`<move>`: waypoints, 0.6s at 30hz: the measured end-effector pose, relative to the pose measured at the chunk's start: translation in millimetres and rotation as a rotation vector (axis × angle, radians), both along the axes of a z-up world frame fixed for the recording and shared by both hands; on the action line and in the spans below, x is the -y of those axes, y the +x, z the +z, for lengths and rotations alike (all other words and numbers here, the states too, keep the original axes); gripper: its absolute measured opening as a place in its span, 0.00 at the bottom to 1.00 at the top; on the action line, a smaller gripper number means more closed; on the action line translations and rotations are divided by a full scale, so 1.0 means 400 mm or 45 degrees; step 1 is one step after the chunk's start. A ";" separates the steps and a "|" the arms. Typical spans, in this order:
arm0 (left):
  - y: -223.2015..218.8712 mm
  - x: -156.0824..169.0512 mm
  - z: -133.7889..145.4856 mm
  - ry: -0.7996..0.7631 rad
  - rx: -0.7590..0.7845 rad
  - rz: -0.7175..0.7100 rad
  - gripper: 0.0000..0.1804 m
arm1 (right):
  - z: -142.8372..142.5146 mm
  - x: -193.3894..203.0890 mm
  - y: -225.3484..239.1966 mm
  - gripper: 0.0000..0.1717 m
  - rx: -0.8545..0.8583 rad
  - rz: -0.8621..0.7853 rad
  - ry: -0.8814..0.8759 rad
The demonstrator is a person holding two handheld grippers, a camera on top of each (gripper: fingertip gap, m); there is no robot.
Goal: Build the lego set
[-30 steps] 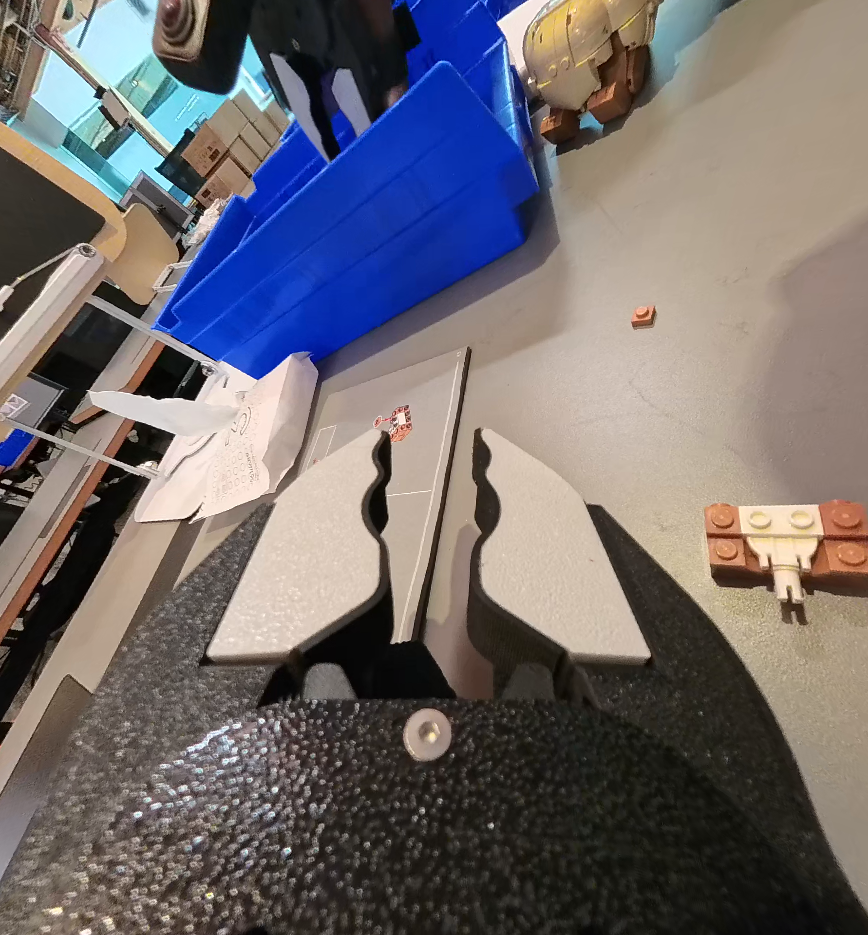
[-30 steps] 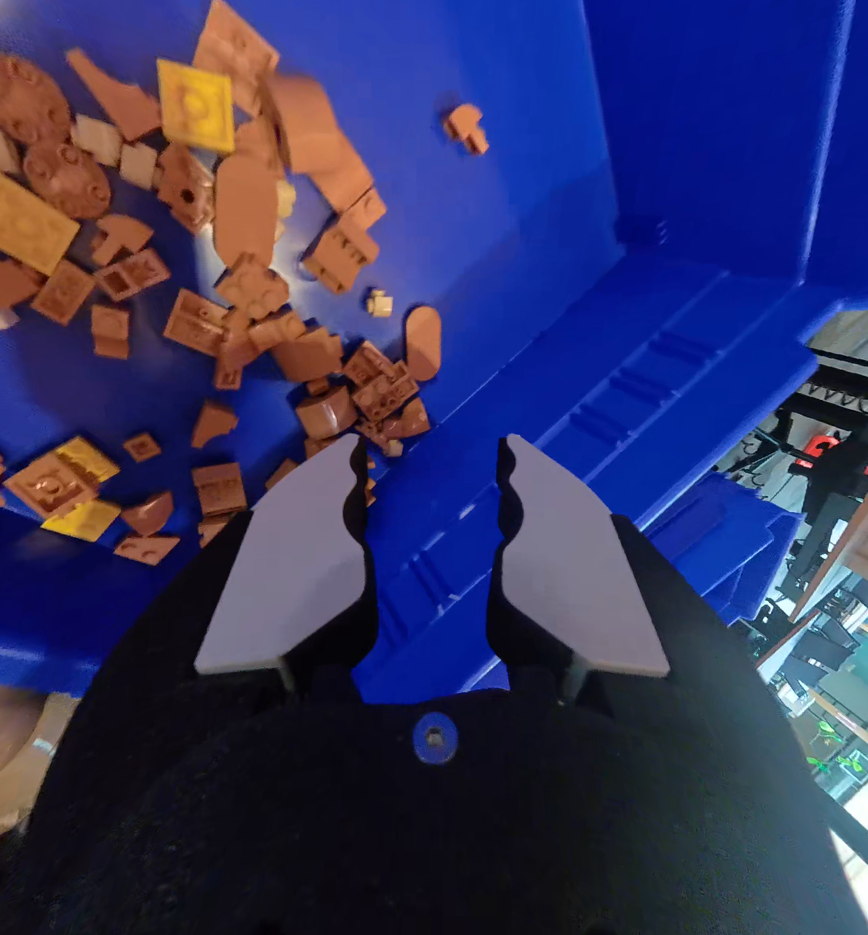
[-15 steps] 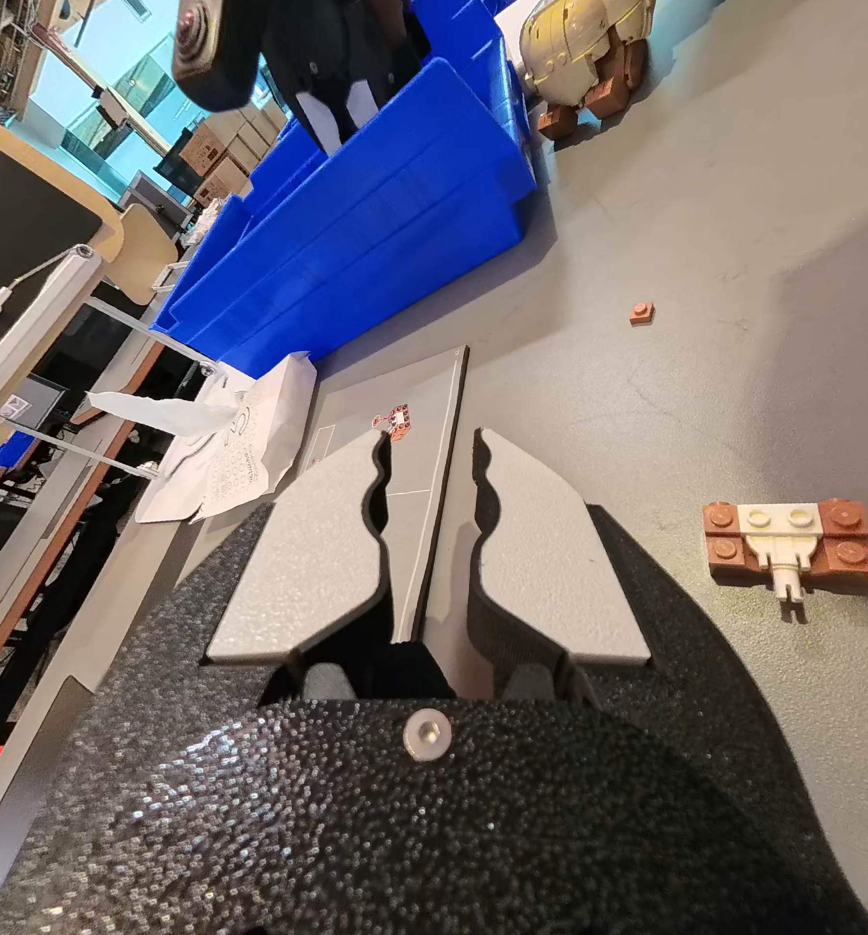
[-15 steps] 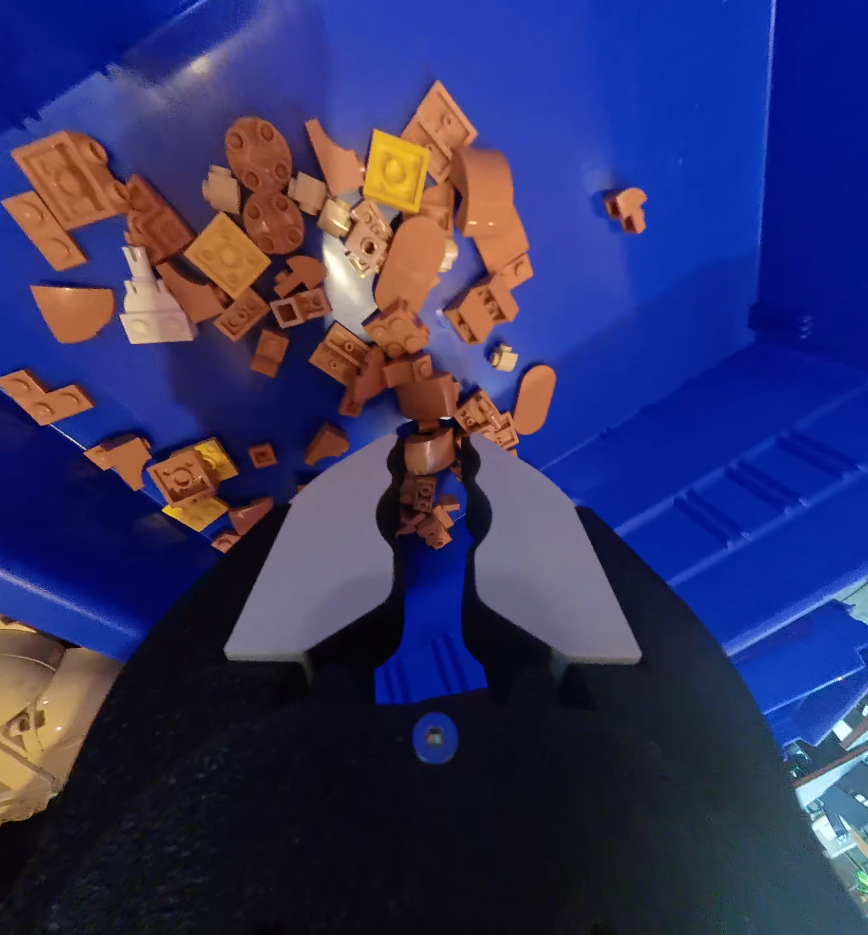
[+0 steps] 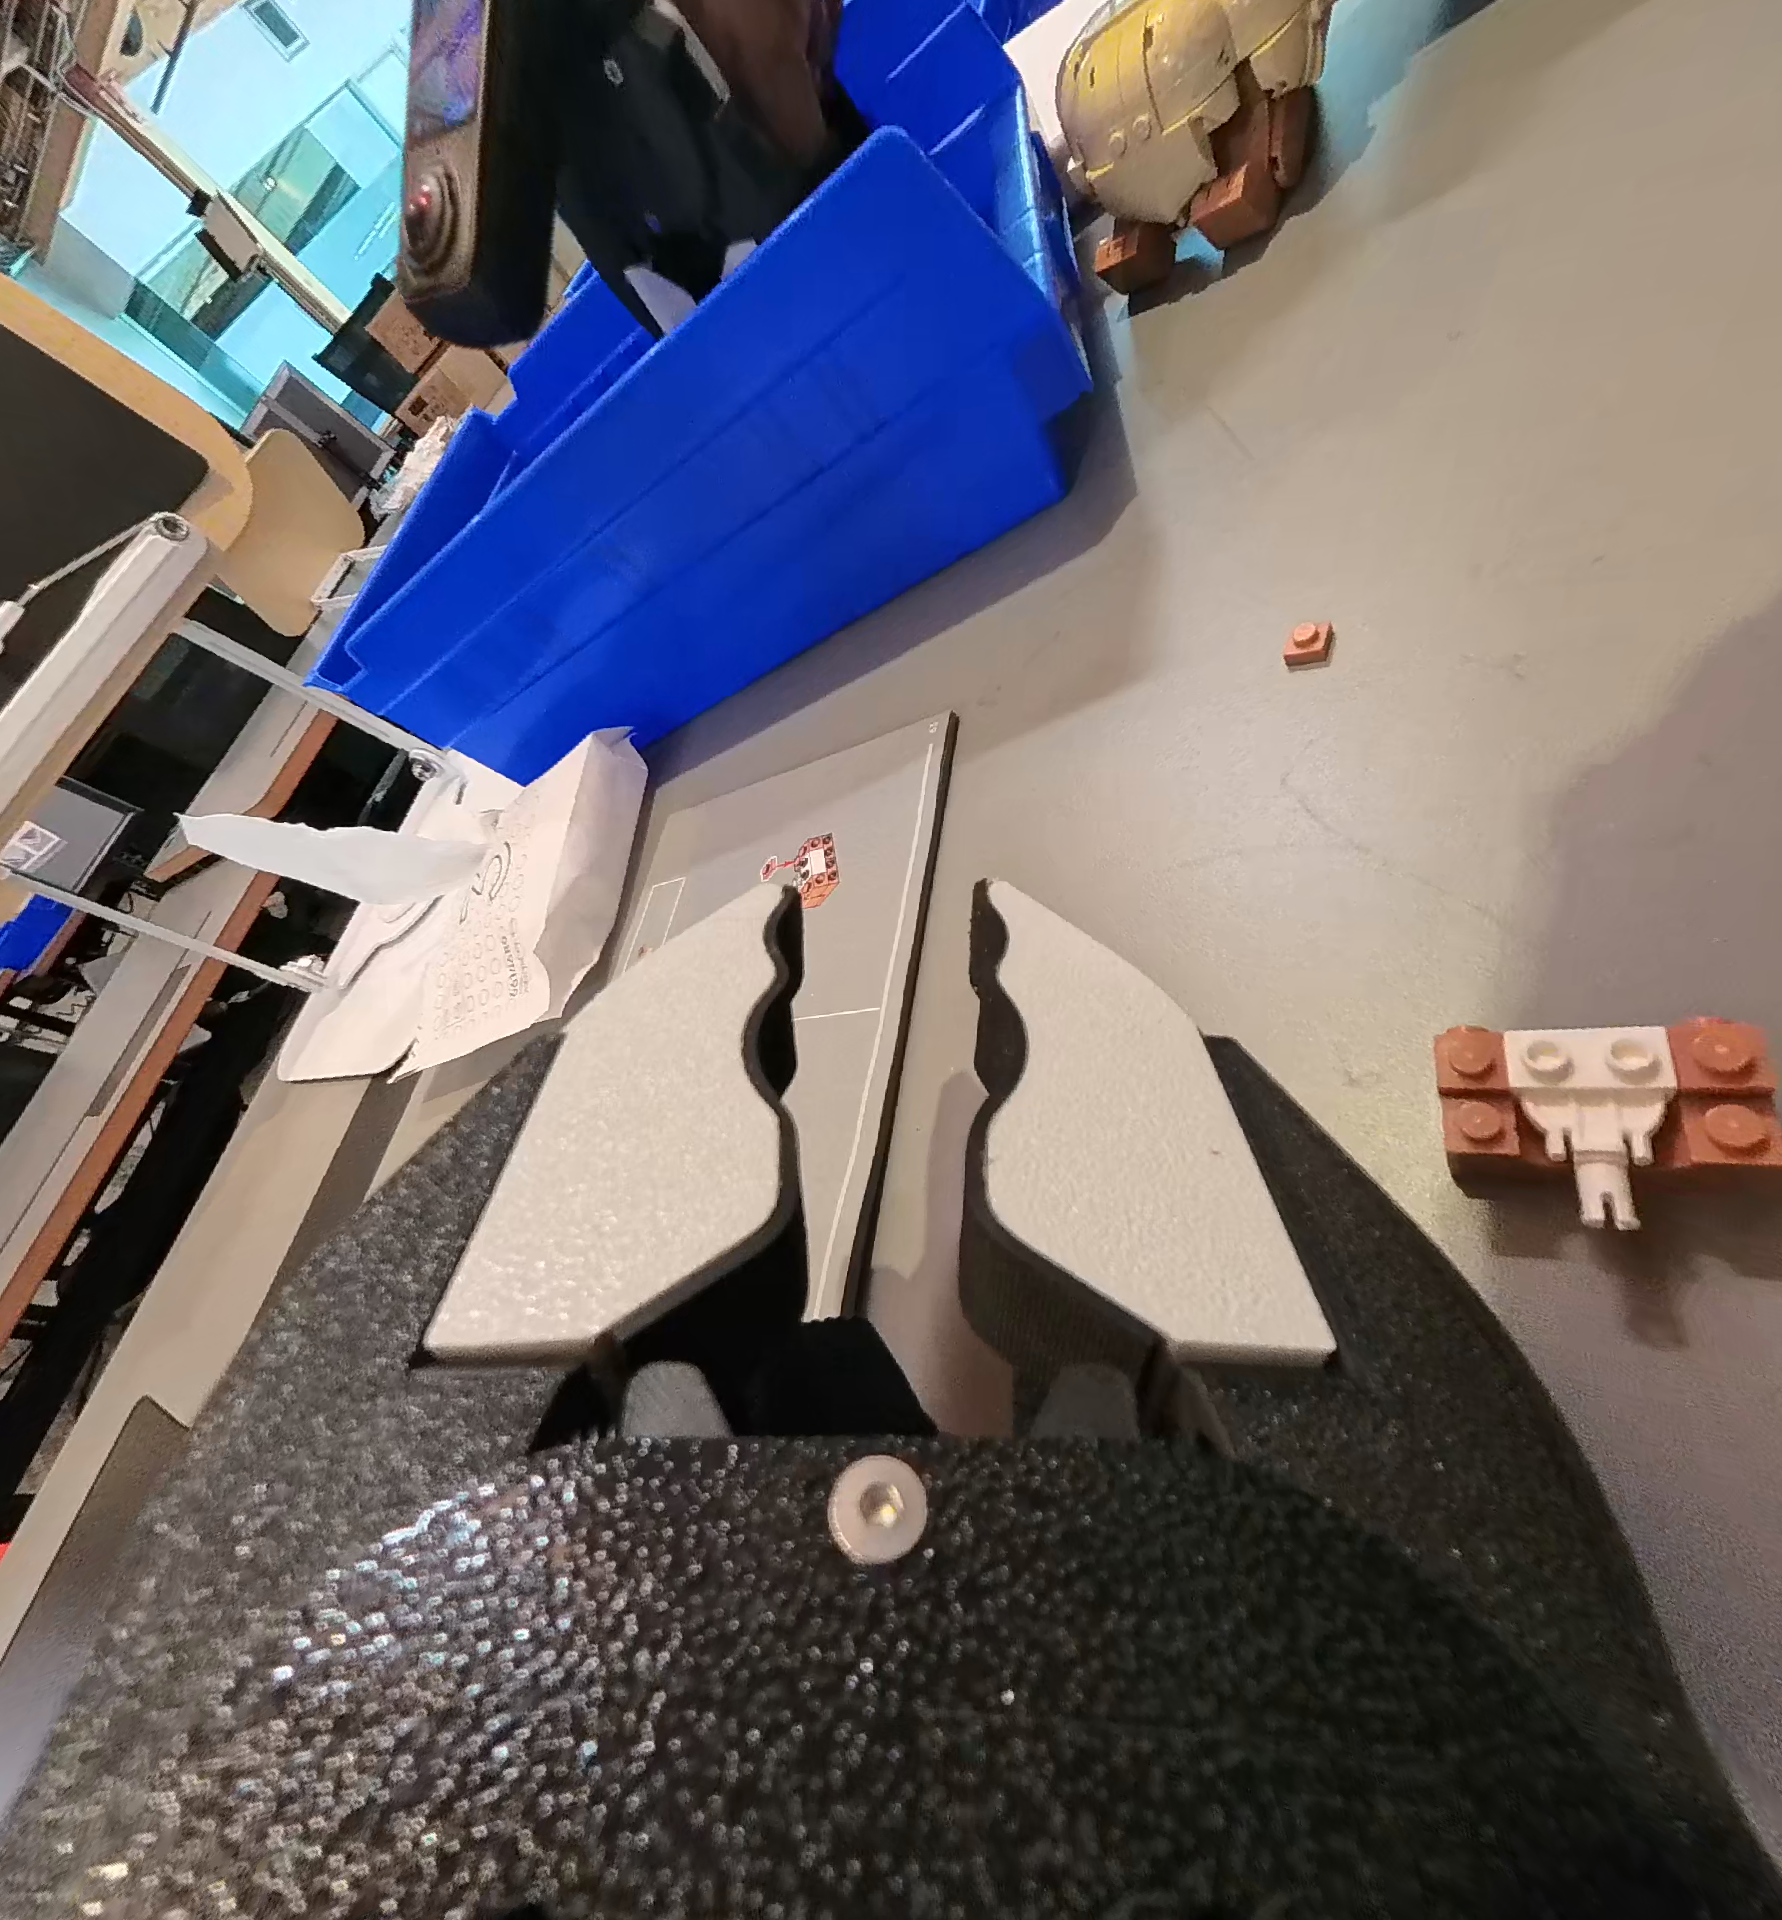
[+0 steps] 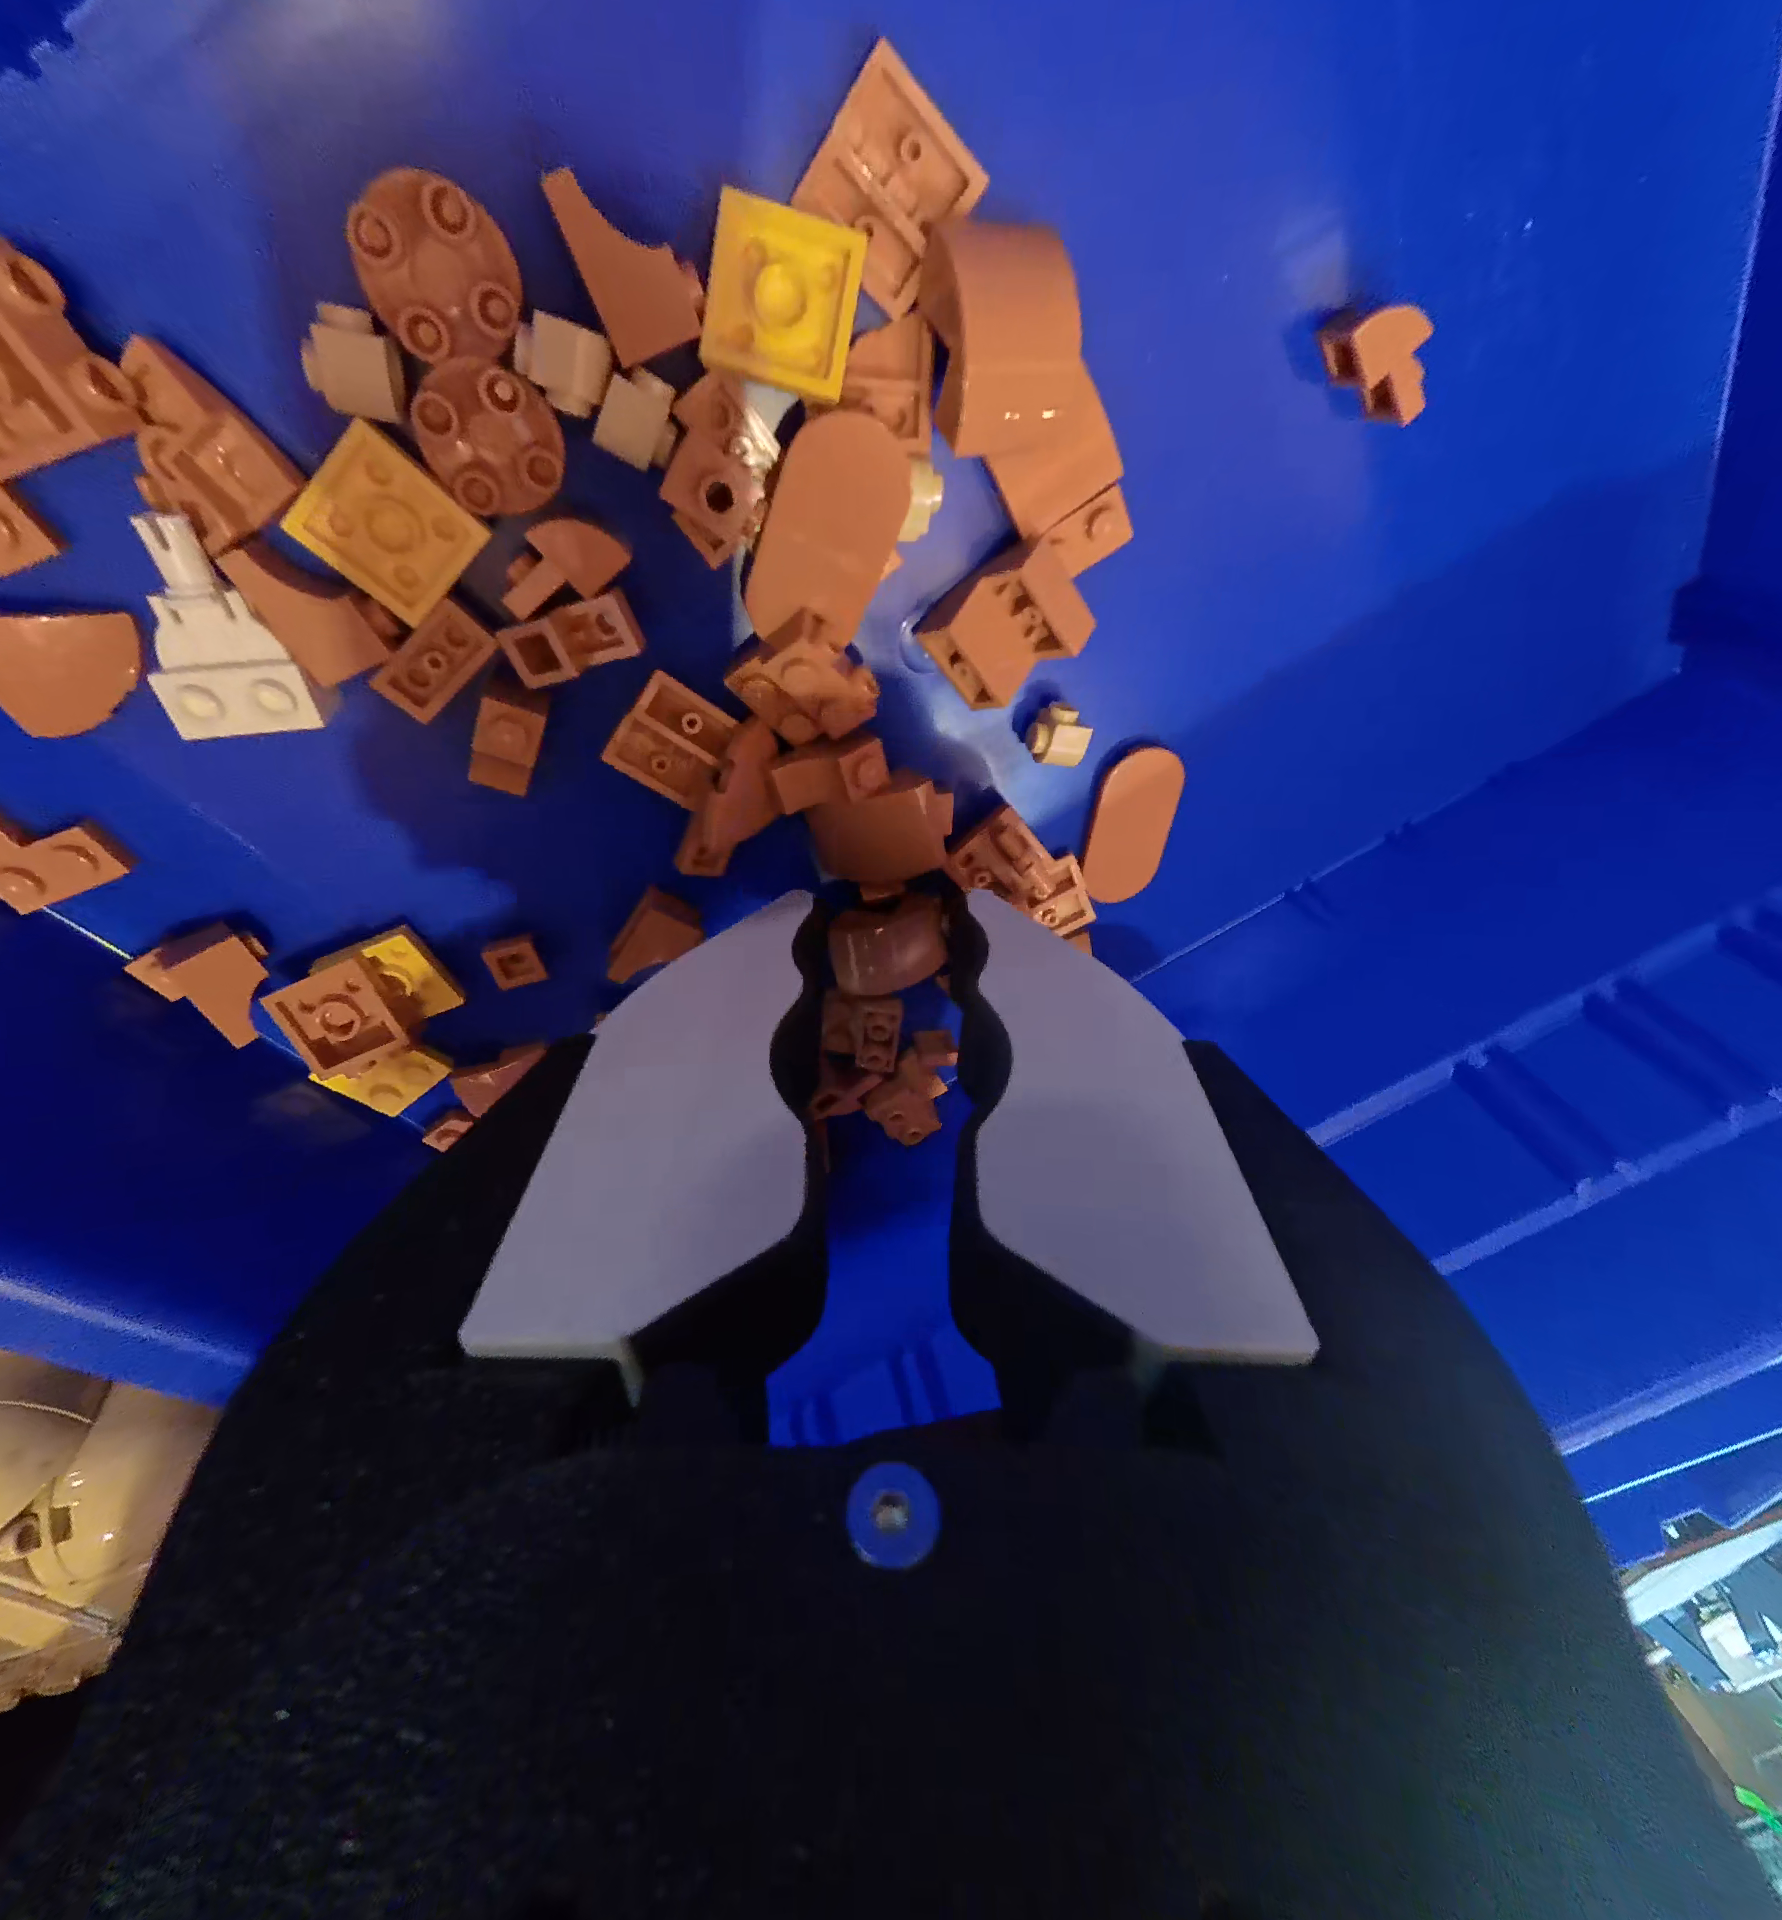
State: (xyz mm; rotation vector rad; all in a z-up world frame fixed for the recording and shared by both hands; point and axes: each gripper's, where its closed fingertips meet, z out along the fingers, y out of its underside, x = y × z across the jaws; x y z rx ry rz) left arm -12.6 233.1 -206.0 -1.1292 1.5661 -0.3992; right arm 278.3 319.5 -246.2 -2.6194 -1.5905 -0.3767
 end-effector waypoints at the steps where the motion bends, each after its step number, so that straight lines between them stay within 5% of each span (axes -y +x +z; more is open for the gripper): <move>1: 0.000 0.001 0.000 0.001 0.000 -0.002 0.17 | -0.001 -0.002 -0.001 0.13 -0.002 0.001 -0.006; 18: -0.002 -0.001 0.005 -0.011 0.016 0.003 0.17 | 0.004 -0.015 -0.005 0.03 -0.055 -0.005 -0.043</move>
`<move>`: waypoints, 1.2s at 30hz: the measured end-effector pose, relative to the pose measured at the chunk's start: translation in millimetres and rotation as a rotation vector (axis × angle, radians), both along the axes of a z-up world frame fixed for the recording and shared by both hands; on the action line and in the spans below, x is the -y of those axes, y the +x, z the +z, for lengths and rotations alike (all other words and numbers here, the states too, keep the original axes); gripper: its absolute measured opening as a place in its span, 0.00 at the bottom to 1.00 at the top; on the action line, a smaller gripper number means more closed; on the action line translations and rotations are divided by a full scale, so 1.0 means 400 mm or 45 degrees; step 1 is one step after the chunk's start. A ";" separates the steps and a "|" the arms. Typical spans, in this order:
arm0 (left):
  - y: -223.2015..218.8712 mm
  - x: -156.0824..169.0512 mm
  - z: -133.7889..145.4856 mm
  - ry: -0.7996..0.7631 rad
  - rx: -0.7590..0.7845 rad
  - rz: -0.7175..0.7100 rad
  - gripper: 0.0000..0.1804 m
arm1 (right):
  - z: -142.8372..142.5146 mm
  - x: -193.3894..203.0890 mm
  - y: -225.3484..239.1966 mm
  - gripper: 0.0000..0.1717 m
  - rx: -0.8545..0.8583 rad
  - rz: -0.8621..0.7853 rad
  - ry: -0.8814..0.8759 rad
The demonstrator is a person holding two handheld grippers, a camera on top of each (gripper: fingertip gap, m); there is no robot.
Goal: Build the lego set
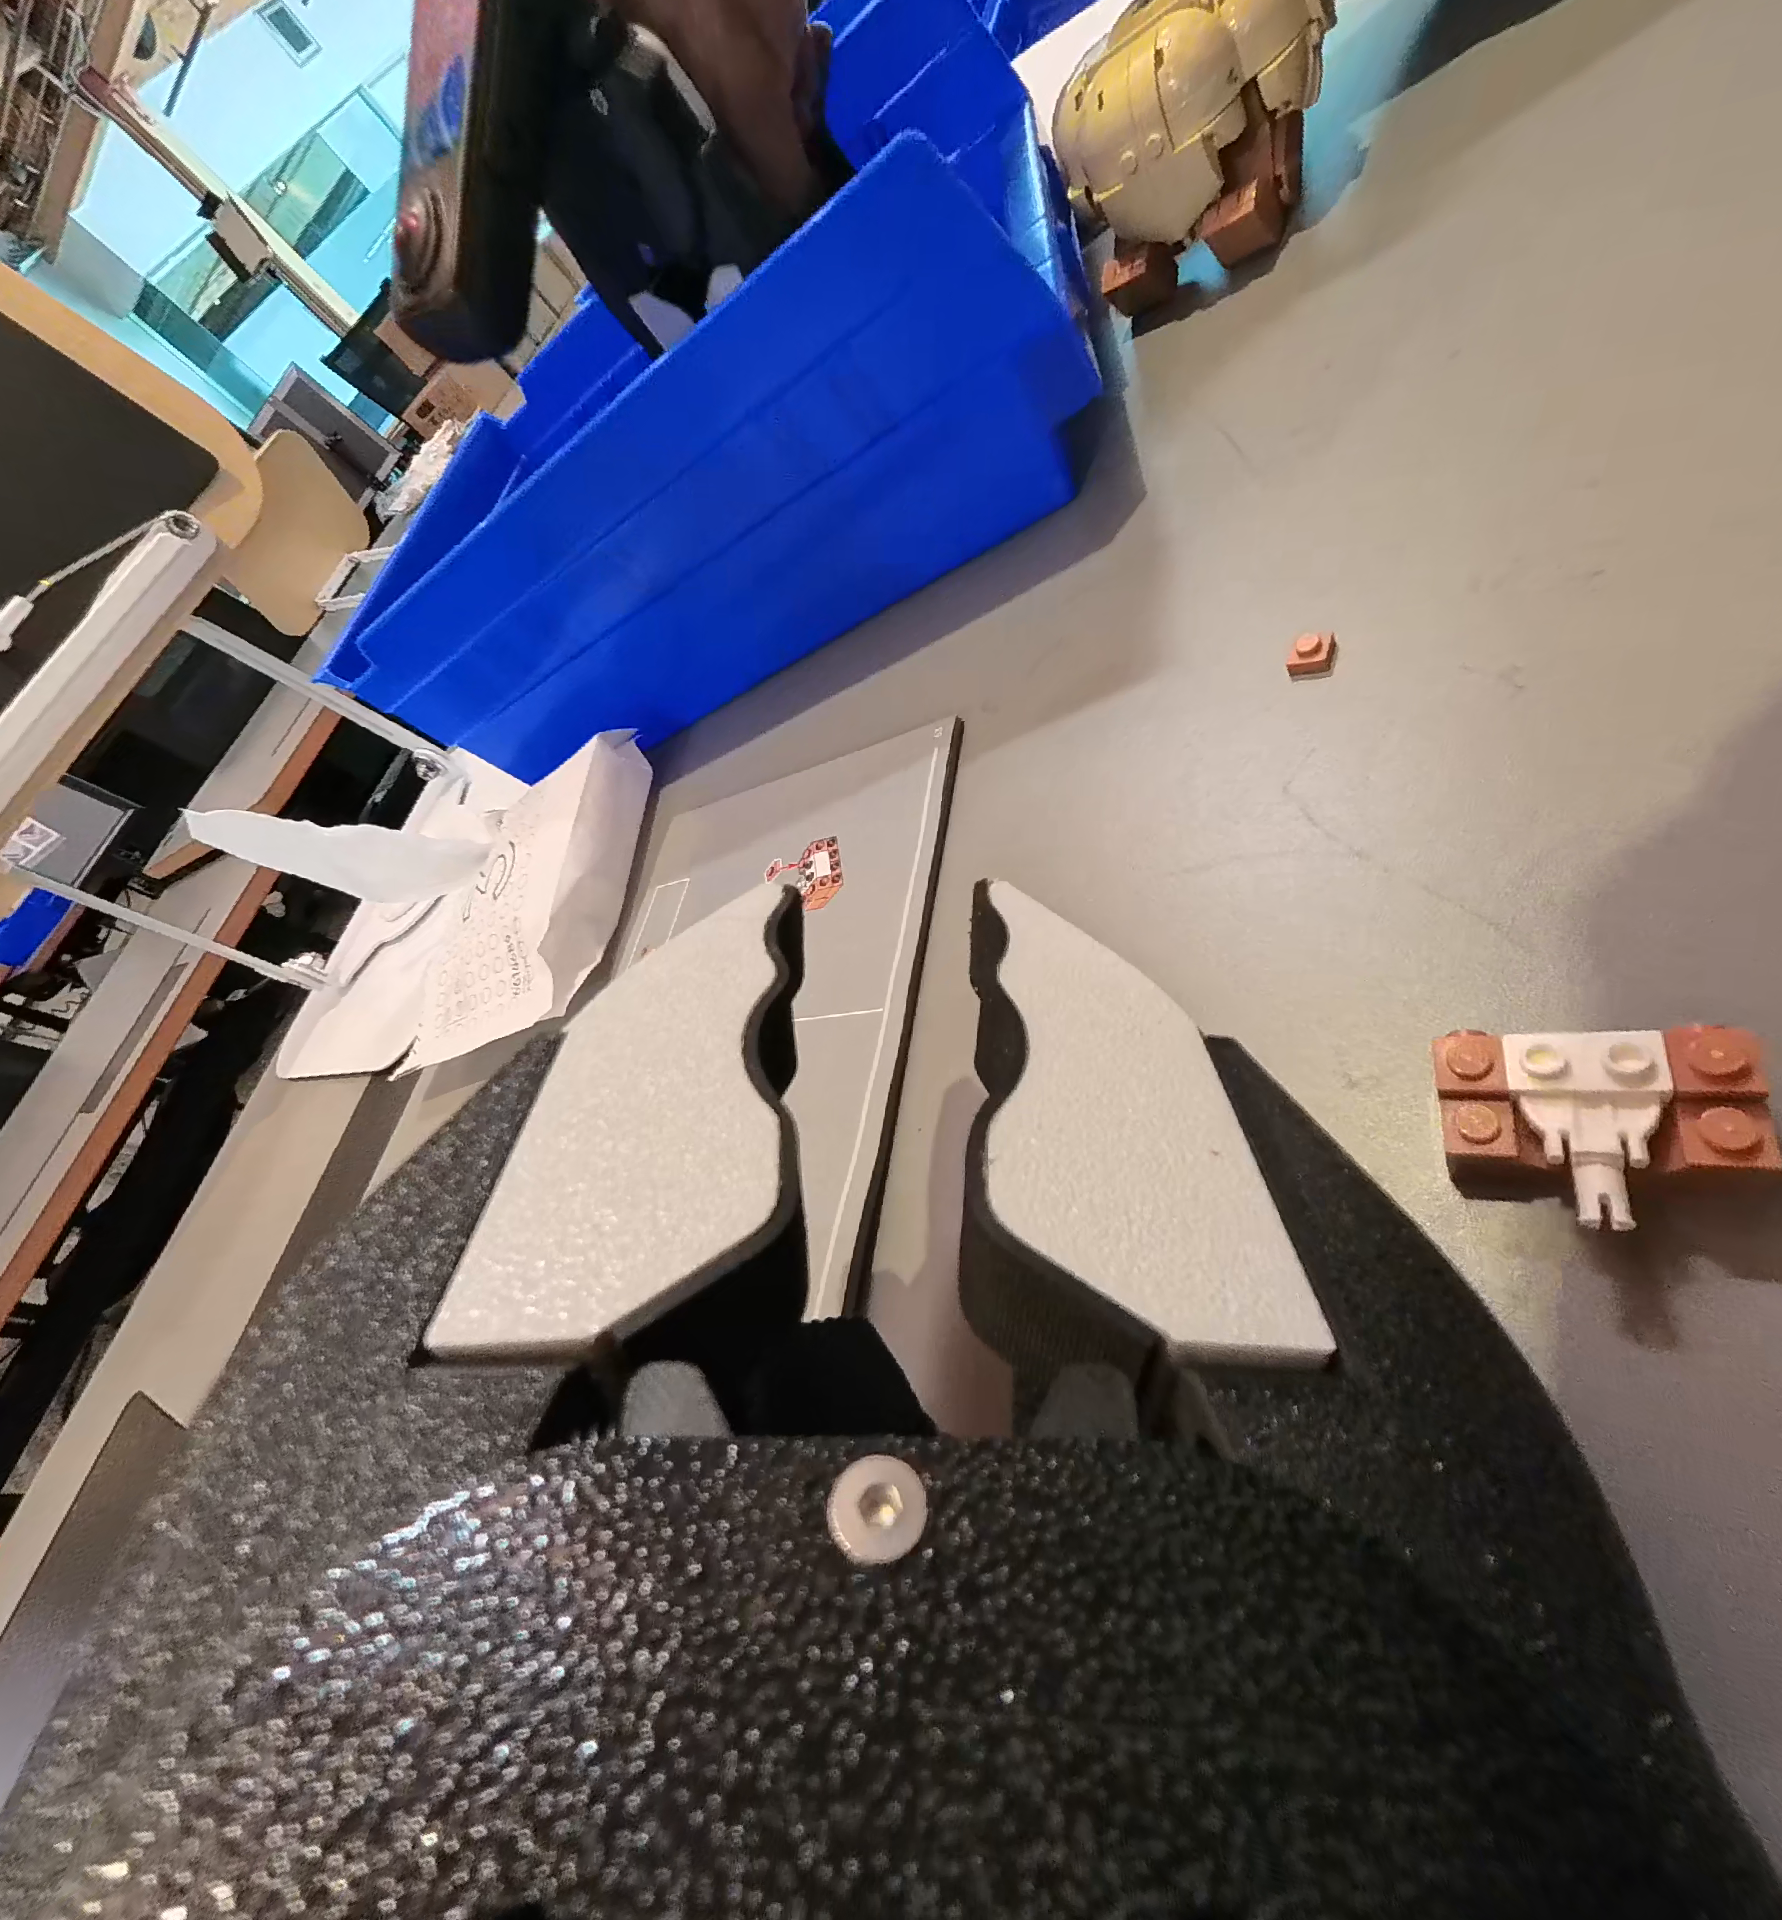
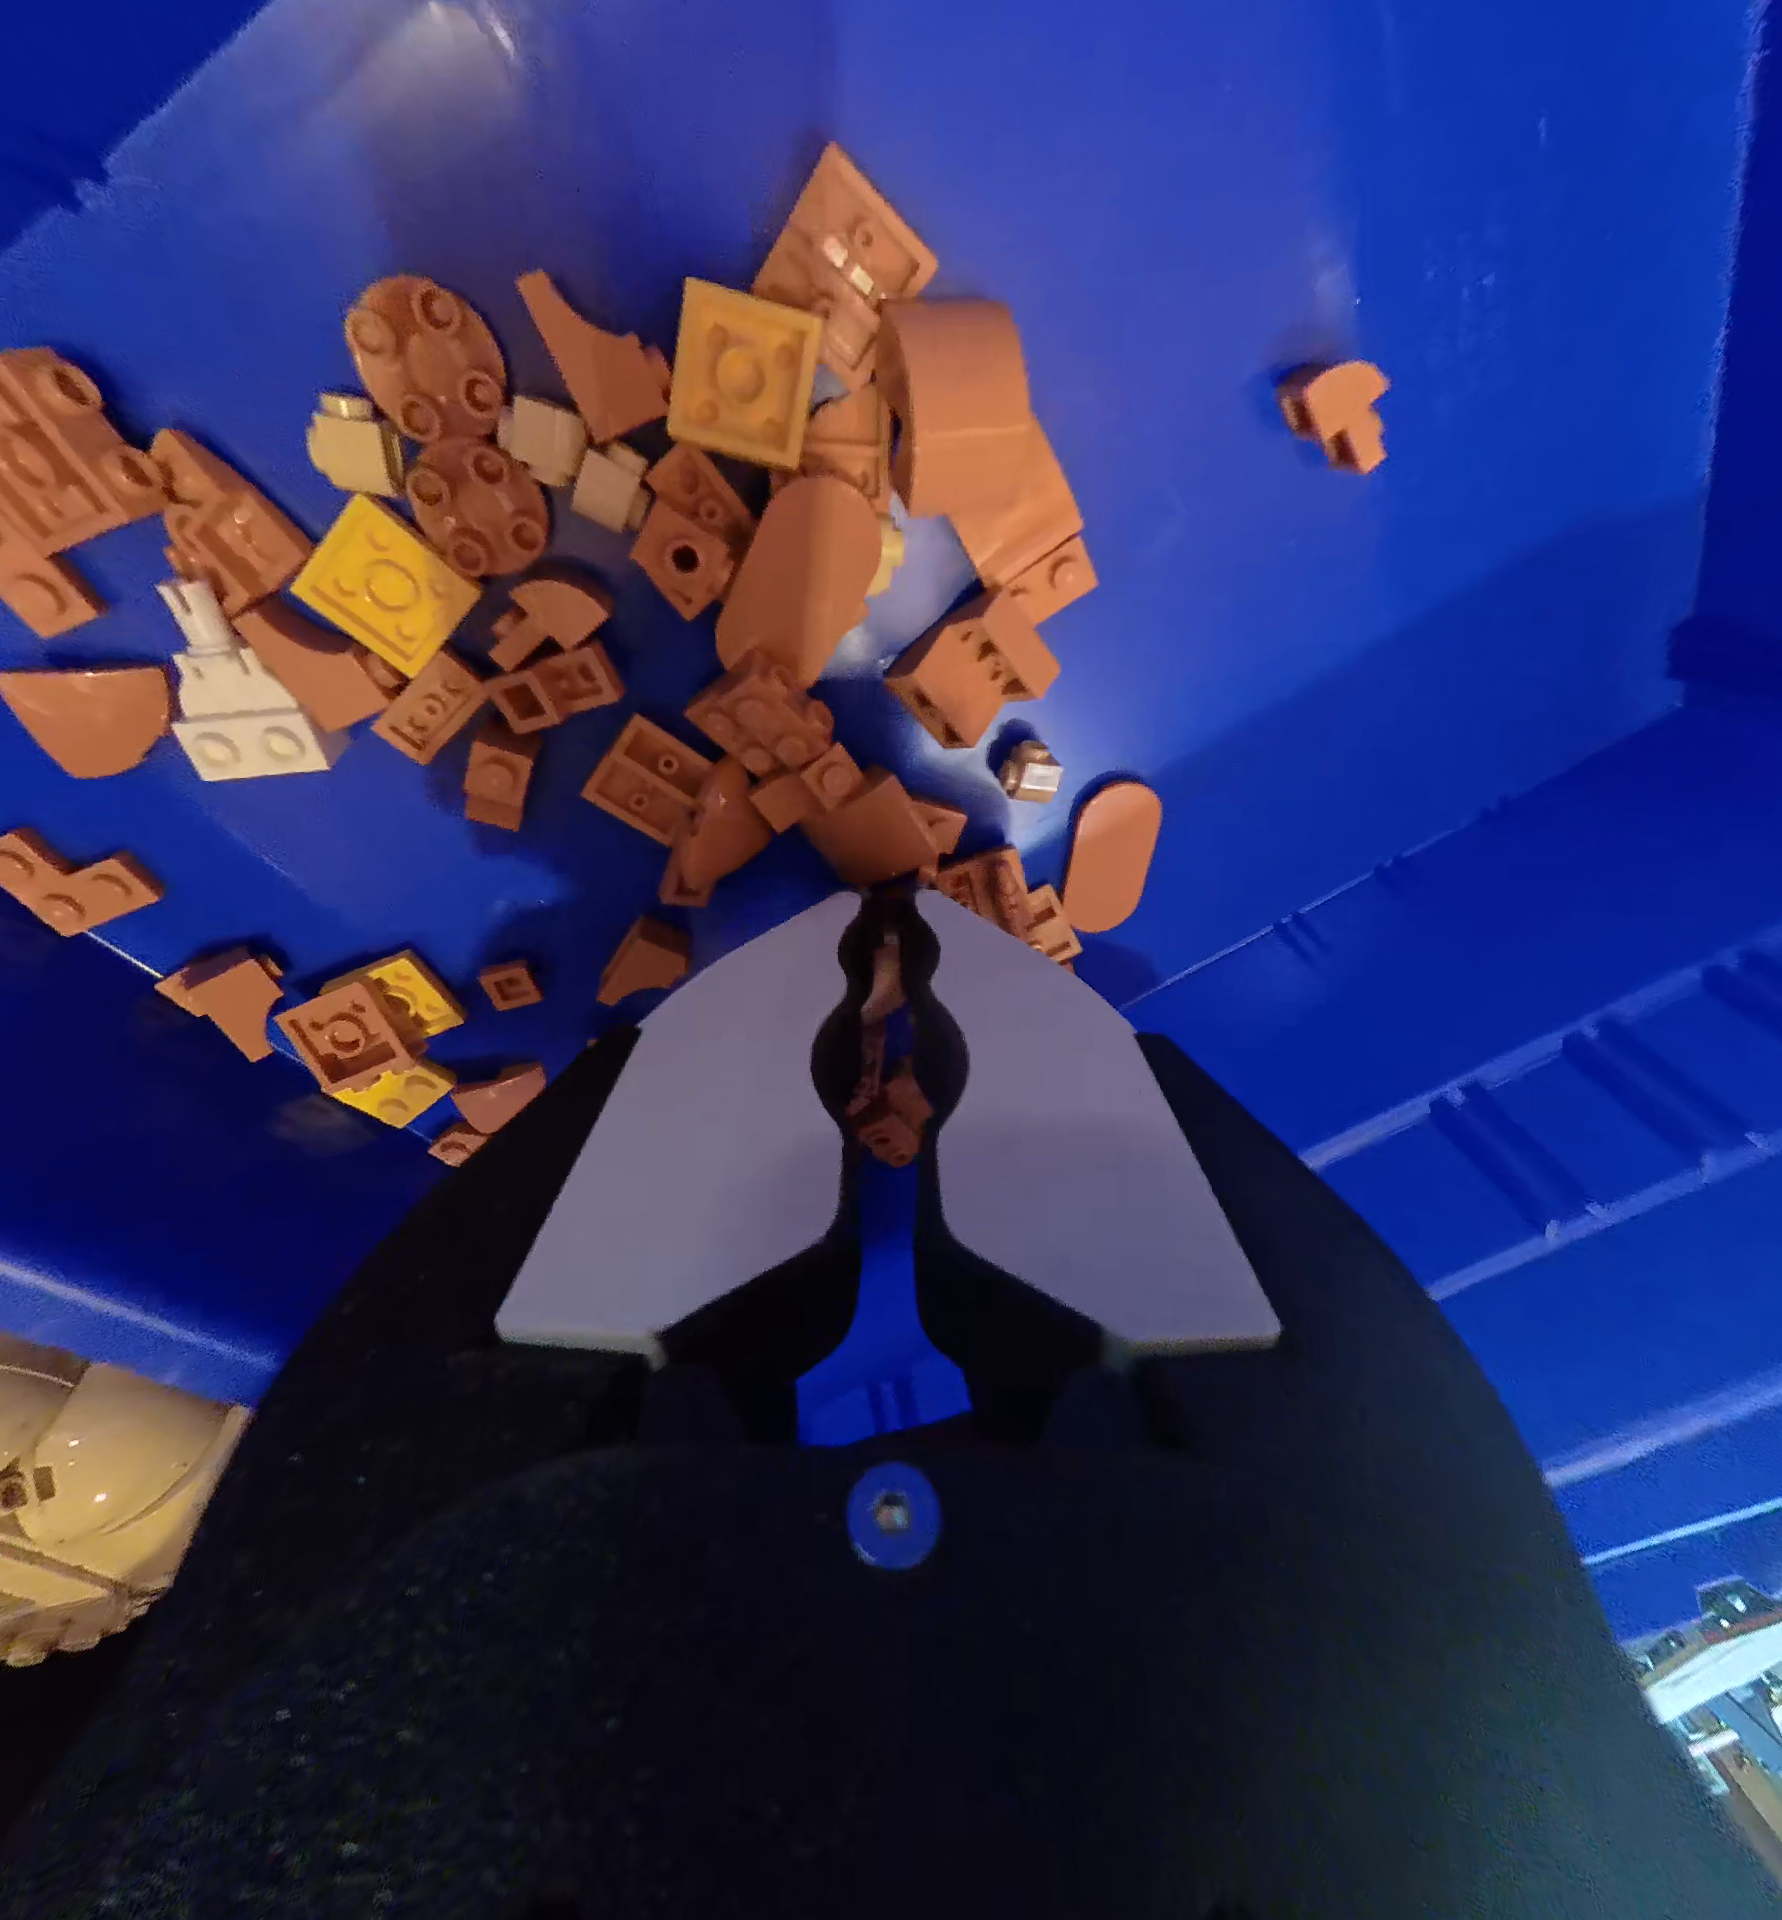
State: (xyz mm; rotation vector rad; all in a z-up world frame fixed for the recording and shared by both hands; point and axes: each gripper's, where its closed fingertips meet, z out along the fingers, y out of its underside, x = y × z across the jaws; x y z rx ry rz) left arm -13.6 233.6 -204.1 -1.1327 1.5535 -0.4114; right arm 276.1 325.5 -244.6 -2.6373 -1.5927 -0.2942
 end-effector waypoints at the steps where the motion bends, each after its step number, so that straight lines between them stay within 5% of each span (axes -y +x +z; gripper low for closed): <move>1: 0.000 0.000 0.000 -0.001 0.001 0.000 0.17 | 0.008 -0.004 0.002 0.02 0.000 -0.001 0.024; 13: -0.001 0.000 -0.001 0.003 -0.002 0.001 0.17 | 0.088 -0.005 -0.020 0.02 -0.168 0.013 0.148; 20: -0.002 -0.001 0.002 -0.002 0.006 0.002 0.17 | 0.249 0.100 -0.251 0.02 -0.873 0.318 0.174; 27: -0.009 -0.008 0.025 -0.045 0.086 0.021 0.16 | 0.324 0.271 -0.460 0.02 -1.114 0.496 0.144; 30: -0.013 0.000 0.045 -0.084 0.154 0.010 0.16 | 0.288 0.360 -0.584 0.02 -1.152 0.559 0.019; 36: -0.034 0.050 0.057 -0.109 0.153 -0.040 0.16 | 0.086 0.465 -0.724 0.02 -1.032 0.479 -0.313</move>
